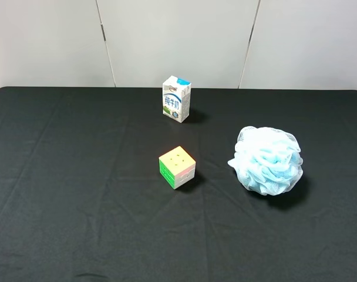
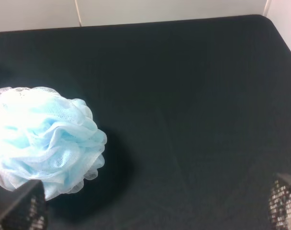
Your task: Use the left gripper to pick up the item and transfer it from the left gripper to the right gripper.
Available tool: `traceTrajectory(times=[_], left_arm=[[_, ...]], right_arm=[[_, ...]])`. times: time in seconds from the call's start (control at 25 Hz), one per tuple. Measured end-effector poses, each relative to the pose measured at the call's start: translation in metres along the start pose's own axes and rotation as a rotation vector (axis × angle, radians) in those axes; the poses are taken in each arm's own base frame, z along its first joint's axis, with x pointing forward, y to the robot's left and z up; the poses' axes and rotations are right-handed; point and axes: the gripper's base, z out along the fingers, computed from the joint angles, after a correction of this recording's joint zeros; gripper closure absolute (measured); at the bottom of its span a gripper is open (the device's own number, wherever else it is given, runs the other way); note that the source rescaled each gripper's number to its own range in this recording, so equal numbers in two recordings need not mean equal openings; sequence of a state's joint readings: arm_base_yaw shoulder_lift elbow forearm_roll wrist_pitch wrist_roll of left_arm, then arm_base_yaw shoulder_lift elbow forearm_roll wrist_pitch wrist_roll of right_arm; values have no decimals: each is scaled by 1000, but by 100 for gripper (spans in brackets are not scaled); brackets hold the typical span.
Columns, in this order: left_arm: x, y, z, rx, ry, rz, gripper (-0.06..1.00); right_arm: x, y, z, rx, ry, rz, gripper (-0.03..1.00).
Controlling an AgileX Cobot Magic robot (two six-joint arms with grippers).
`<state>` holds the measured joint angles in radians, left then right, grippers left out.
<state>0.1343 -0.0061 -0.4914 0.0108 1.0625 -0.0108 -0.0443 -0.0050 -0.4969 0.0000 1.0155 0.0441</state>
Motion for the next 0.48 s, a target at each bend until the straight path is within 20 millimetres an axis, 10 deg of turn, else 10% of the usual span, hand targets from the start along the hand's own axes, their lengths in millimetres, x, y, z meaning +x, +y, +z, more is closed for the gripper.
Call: traceTrajectory(times=[0.48], left_arm=[[0,0,0,0,0,0,-1]], right_arm=[[0,0,0,0,0,0,-3]])
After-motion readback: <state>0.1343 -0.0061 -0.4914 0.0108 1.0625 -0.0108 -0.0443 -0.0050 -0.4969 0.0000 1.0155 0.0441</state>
